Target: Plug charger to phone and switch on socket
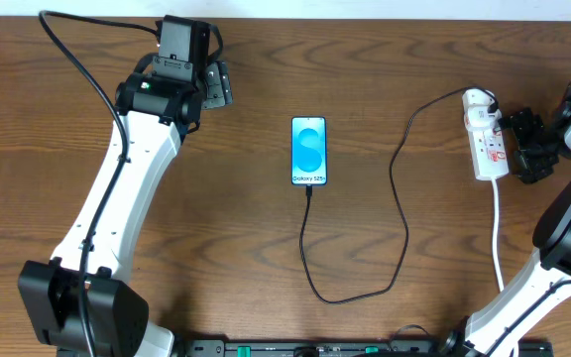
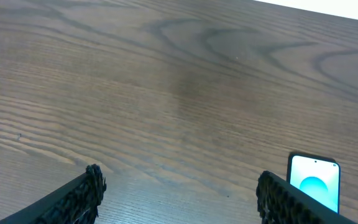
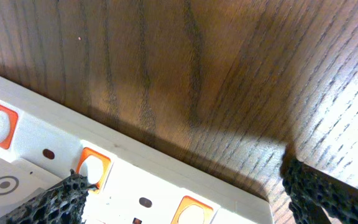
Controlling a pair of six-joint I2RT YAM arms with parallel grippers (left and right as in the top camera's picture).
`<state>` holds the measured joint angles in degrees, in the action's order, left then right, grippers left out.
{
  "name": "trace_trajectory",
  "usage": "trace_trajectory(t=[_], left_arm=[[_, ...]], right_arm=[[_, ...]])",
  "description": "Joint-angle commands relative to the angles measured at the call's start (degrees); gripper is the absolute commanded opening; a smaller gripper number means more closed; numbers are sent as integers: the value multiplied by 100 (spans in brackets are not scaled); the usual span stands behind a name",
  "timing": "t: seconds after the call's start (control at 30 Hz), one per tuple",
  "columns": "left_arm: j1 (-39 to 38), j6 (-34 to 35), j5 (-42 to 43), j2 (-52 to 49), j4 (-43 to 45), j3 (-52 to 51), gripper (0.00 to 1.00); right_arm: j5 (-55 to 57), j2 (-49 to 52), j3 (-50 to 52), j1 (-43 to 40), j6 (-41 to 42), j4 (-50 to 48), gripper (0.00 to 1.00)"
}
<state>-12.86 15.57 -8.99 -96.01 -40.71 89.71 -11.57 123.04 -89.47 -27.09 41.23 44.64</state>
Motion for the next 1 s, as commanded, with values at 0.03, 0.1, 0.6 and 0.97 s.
trace_trajectory(t=[0.03,0.1,0.6,0.97], left_arm=[[-4,-52,-92,-22,-22,-9,80],[-7,-52,-92,-22,-22,-9,80],[-7,-52,-92,-22,-22,-9,80],[-7,-50,-92,-22,-24,-9,80]], right_arm=[[46,420,164,61,-125,149,99],[44,420,162,61,-122,179,99],[46,378,125,-96,-103,291,99],[48,28,-155,-444,-129,507,99]])
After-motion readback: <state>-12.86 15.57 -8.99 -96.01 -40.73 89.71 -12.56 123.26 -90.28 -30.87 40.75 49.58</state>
